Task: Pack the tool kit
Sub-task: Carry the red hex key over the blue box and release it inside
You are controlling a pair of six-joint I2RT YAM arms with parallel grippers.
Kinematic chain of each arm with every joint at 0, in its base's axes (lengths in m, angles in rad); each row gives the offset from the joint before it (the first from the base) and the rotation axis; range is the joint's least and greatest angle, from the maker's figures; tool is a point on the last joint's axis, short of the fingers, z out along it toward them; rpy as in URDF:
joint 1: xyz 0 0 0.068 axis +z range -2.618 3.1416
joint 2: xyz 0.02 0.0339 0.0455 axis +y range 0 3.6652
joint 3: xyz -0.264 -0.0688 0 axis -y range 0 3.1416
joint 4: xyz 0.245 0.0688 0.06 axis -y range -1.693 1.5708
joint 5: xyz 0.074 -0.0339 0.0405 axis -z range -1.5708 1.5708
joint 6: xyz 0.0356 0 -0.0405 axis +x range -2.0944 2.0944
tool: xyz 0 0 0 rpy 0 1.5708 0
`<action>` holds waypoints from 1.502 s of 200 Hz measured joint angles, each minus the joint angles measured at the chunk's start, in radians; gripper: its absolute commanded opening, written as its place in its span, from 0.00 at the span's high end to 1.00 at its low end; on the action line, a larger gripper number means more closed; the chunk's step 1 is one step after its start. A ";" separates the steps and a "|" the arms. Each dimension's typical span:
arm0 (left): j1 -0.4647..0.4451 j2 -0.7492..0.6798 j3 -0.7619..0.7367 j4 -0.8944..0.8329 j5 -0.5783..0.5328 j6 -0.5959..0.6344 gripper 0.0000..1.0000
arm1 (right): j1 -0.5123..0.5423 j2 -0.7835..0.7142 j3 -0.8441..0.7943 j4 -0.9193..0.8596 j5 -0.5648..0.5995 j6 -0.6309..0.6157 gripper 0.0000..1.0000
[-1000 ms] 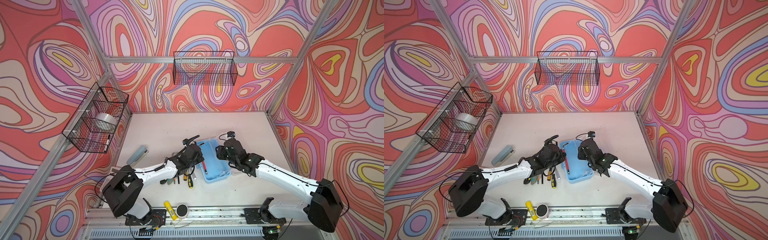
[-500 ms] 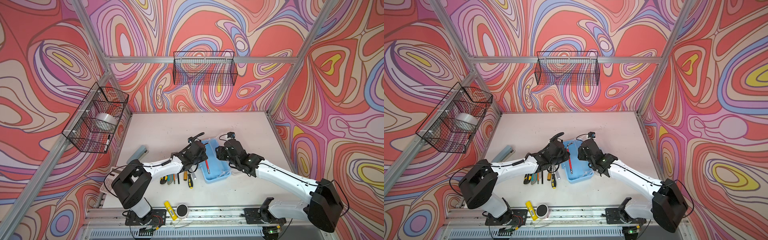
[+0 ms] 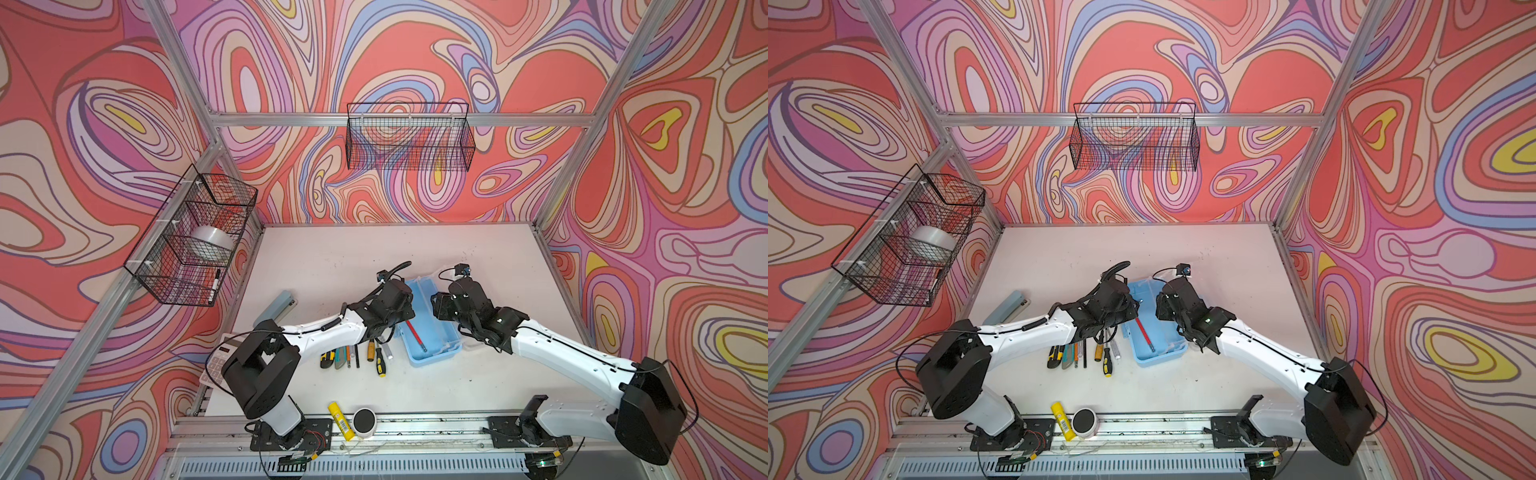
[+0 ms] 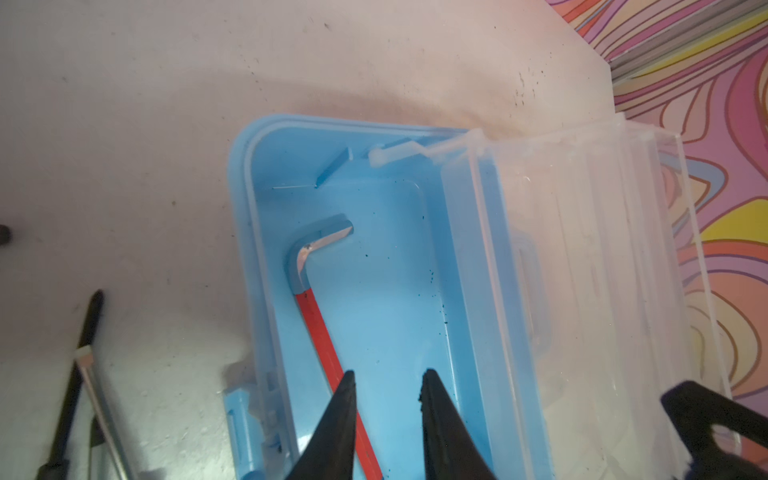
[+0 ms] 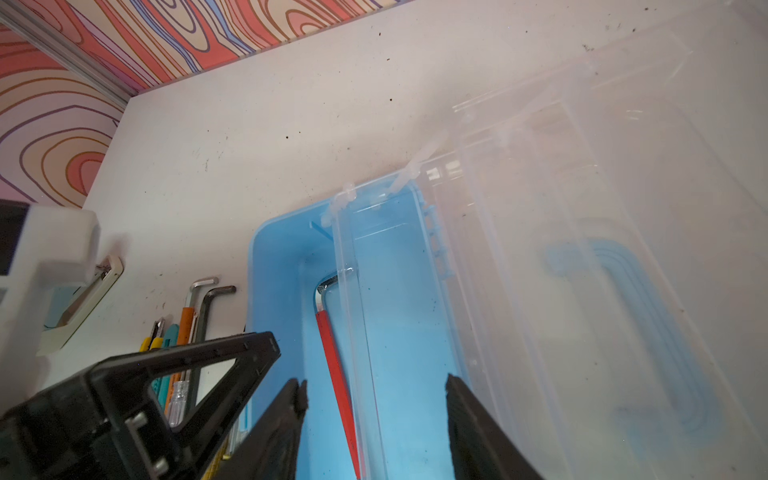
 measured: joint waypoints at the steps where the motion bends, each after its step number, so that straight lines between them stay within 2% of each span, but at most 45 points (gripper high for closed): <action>1: 0.000 -0.002 0.000 -0.005 -0.006 0.005 0.67 | 0.000 0.000 0.000 0.000 0.000 -0.001 0.40; 56: 0.000 -0.108 0.000 -0.139 -0.161 0.108 0.58 | 0.000 0.000 0.000 -0.008 -0.003 -0.009 0.40; 88: 0.005 -0.098 0.000 -0.163 -0.183 0.168 0.54 | 0.000 0.000 0.000 -0.009 -0.002 -0.018 0.40; 142: 0.076 0.011 0.023 -0.147 -0.089 0.245 0.54 | 0.000 0.000 0.000 -0.010 0.000 -0.026 0.40; 181: 0.088 0.069 0.066 -0.122 -0.029 0.269 0.55 | -0.006 0.000 0.000 -0.010 0.000 -0.027 0.41; 216: 0.097 0.127 0.121 -0.110 0.002 0.284 0.62 | -0.014 0.000 0.000 -0.010 0.000 -0.027 0.41; 251: 0.142 0.184 0.157 -0.101 0.020 0.315 0.66 | -0.021 0.002 0.000 -0.011 0.000 -0.030 0.41; 300: 0.192 0.306 0.325 -0.132 0.043 0.381 0.67 | -0.035 0.001 0.000 -0.019 0.001 -0.038 0.42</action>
